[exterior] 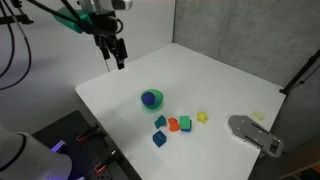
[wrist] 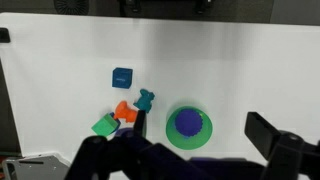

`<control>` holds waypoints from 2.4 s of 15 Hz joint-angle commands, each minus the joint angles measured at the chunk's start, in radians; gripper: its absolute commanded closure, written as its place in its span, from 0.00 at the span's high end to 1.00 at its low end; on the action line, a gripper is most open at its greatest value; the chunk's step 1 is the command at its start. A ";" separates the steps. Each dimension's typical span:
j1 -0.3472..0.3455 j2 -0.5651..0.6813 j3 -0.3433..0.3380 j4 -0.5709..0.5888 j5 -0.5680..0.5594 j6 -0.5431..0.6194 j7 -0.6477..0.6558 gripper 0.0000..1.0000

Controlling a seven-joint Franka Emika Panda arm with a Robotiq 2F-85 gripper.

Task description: Remove the purple ball from the green bowl.

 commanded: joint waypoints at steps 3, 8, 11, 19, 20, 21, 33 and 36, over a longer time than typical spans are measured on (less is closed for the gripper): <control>-0.003 0.001 0.003 0.002 0.002 -0.002 -0.001 1.00; -0.003 0.001 0.003 0.002 0.002 -0.002 -0.001 1.00; -0.003 0.001 0.003 0.002 0.002 -0.002 -0.001 1.00; -0.006 0.062 -0.003 0.013 -0.002 0.033 -0.009 1.00; -0.011 0.079 -0.009 0.022 -0.005 0.046 -0.013 1.00; -0.014 0.098 -0.015 0.027 -0.004 0.061 -0.018 1.00; -0.013 0.485 -0.063 0.166 0.036 0.305 -0.132 1.00; -0.004 0.594 -0.047 0.209 0.073 0.352 -0.160 1.00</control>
